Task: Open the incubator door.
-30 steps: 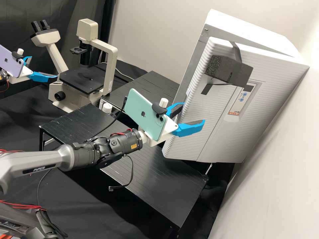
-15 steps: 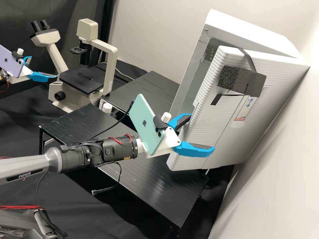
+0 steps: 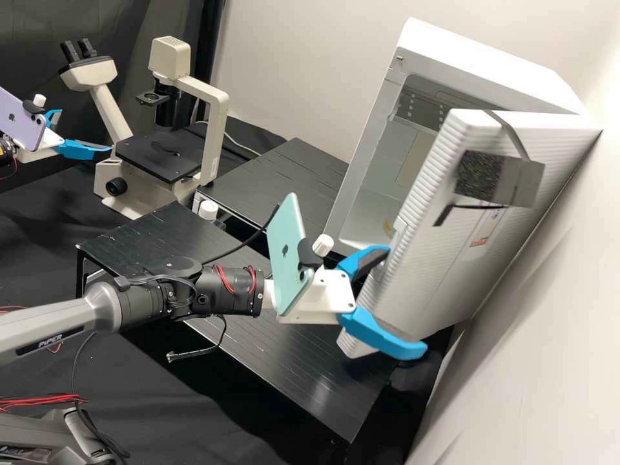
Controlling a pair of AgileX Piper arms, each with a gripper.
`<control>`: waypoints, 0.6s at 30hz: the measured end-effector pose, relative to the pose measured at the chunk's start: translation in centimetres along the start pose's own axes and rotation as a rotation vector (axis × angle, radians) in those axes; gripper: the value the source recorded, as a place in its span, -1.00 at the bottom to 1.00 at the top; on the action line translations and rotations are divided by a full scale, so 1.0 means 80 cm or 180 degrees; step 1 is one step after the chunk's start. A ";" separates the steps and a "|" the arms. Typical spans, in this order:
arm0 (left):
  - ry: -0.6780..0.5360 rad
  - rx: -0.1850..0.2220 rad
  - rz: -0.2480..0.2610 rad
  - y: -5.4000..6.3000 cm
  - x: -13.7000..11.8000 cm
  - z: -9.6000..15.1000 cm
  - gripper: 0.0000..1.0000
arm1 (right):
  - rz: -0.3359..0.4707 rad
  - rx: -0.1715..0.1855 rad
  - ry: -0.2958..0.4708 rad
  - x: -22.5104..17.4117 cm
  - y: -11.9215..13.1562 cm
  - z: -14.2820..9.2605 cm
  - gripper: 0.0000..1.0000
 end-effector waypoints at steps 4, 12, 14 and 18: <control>0.0000 0.0000 0.0000 0.000 0.000 0.000 1.00 | 0.0158 0.0020 -0.0183 0.001 0.002 0.006 1.00; 0.0000 0.0000 0.0000 0.000 0.000 0.000 1.00 | 0.0057 0.0107 0.0207 -0.020 -0.002 -0.002 1.00; 0.0000 0.0000 0.0000 0.000 0.000 0.000 1.00 | 0.0083 0.0108 0.0392 -0.030 0.000 -0.006 1.00; 0.0000 0.0000 0.0000 0.000 0.000 0.000 1.00 | 0.0301 0.0150 0.0674 -0.053 0.010 -0.010 1.00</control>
